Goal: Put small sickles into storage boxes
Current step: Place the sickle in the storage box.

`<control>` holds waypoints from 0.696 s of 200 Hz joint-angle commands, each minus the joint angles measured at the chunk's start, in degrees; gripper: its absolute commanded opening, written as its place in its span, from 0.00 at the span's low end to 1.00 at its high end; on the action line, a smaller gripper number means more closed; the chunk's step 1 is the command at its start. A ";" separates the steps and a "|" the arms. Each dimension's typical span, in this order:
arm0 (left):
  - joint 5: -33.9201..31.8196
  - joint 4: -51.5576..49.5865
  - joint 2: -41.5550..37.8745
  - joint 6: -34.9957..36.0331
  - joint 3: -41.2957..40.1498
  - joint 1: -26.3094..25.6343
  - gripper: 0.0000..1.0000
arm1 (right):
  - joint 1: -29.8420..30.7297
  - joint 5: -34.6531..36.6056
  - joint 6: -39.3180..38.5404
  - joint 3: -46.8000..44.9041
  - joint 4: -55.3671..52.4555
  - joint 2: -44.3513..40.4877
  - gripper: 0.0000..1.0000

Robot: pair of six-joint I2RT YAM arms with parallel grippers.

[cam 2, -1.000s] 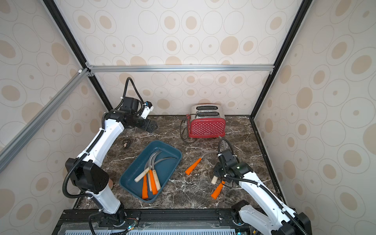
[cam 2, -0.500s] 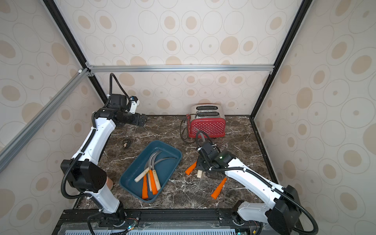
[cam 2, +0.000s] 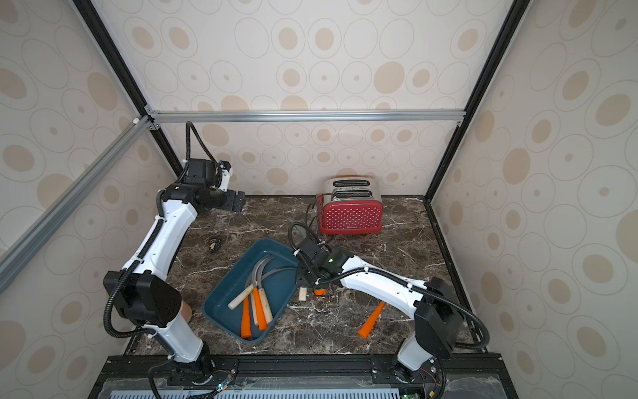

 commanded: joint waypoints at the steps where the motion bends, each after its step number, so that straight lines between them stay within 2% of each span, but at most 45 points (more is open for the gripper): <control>1: -1.76 1.03 -1.49 -0.91 1.80 0.40 0.99 | 1.44 -2.54 1.84 2.71 3.45 2.65 0.04; 34: -3.91 2.15 -1.31 -1.84 1.64 0.61 0.99 | 2.96 -5.50 3.04 6.21 5.38 7.37 0.04; 65: -3.16 2.55 -1.72 -1.55 1.77 0.77 0.99 | 4.45 -6.99 3.31 10.74 3.95 11.37 0.04; 139: -1.30 3.02 -3.23 0.59 1.00 0.75 0.99 | 6.19 -10.18 5.02 14.95 0.14 16.32 0.04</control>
